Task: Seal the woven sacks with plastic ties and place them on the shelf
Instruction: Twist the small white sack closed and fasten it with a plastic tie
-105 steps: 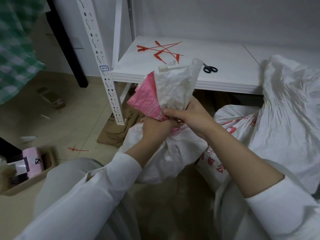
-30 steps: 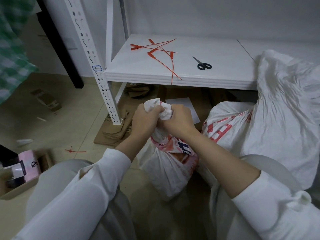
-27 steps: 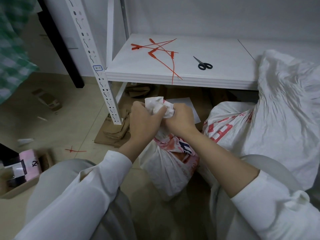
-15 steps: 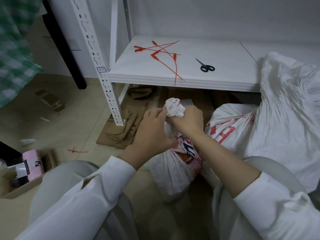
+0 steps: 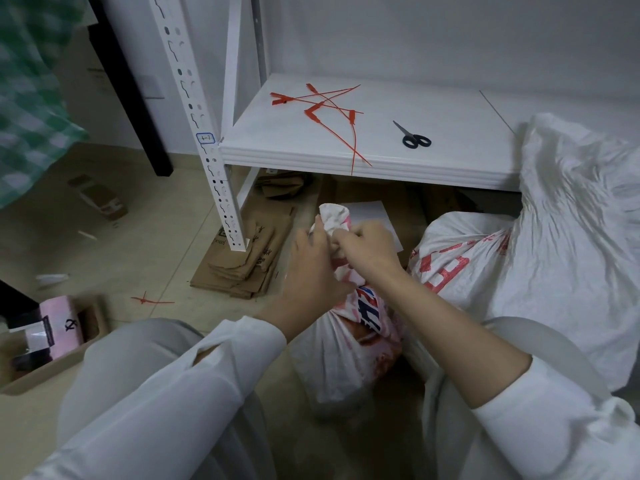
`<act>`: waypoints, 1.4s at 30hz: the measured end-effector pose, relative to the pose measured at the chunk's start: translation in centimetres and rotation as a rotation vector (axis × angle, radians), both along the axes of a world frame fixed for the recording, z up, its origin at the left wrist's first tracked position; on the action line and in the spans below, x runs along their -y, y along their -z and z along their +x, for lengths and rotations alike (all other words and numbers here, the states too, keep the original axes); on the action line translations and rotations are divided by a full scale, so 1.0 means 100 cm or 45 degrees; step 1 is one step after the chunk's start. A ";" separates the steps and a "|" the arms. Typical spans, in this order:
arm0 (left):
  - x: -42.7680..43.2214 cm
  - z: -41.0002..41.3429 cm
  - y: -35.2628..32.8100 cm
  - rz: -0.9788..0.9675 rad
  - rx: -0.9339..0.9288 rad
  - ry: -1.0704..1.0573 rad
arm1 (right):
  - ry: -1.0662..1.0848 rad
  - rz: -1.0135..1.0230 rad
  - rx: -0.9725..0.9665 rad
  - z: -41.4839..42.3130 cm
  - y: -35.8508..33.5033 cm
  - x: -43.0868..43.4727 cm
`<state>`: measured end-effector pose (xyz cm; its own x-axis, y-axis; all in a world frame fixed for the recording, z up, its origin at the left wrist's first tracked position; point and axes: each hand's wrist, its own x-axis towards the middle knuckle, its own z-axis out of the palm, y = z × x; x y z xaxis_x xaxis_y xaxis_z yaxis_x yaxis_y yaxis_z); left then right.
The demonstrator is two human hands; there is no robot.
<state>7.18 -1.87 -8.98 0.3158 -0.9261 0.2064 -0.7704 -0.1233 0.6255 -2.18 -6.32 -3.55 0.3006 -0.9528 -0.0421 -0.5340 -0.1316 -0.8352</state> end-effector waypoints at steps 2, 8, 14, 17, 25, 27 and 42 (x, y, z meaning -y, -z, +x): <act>0.003 0.000 0.000 -0.013 0.029 -0.065 | -0.079 0.045 0.058 0.000 -0.002 -0.008; 0.008 0.005 -0.003 -0.026 -0.175 -0.181 | -0.265 0.132 0.066 -0.005 -0.004 -0.012; 0.016 0.011 -0.004 0.064 -0.219 -0.244 | -0.466 0.078 -0.071 -0.014 -0.010 -0.009; 0.017 0.013 -0.009 0.063 -0.426 -0.344 | -0.449 0.050 -0.399 -0.018 -0.006 -0.006; 0.002 0.000 -0.037 -0.074 -0.551 -0.245 | -0.632 0.213 -0.694 -0.006 0.047 -0.002; -0.003 0.002 -0.043 -0.129 -0.592 -0.228 | -0.565 0.062 -0.636 -0.002 0.052 -0.001; -0.010 0.011 -0.066 -0.414 -0.893 0.067 | -0.536 -0.122 -0.385 -0.006 0.024 0.005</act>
